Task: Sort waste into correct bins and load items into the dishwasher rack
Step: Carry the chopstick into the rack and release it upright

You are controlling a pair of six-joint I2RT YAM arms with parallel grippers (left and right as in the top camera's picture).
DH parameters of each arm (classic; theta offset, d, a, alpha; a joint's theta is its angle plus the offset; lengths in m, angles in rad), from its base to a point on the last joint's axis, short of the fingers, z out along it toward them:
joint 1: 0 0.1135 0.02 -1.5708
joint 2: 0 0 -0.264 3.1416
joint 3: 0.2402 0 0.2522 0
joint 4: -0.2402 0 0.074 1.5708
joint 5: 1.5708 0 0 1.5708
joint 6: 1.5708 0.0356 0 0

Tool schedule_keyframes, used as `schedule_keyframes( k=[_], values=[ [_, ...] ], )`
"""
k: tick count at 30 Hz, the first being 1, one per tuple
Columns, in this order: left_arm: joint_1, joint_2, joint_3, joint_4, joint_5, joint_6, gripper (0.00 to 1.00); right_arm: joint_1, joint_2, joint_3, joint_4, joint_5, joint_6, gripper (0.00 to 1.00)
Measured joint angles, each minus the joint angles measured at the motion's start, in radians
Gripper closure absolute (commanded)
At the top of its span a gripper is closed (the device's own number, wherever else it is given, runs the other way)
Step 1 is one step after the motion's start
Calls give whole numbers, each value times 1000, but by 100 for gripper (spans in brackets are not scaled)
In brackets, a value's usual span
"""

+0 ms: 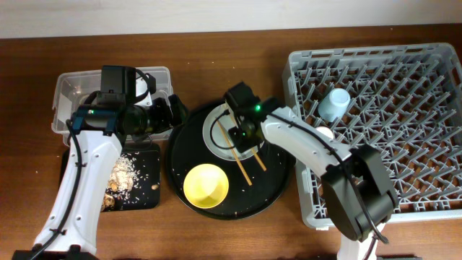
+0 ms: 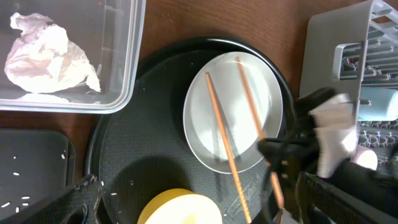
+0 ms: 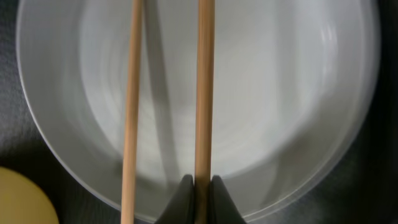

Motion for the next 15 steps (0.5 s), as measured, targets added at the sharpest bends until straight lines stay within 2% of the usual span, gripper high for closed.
schedule_keyframes(
  k=[6,10,15],
  values=[
    [0,0,0,0,0,0,1,-95,-107,229,-281,83,-1,96],
    [0,0,0,0,0,0,1,-262,-173,271,-384,106,-1,96],
    [0,0,0,0,0,0,1,-442,-174,270,-446,99,-1,96]
  ],
)
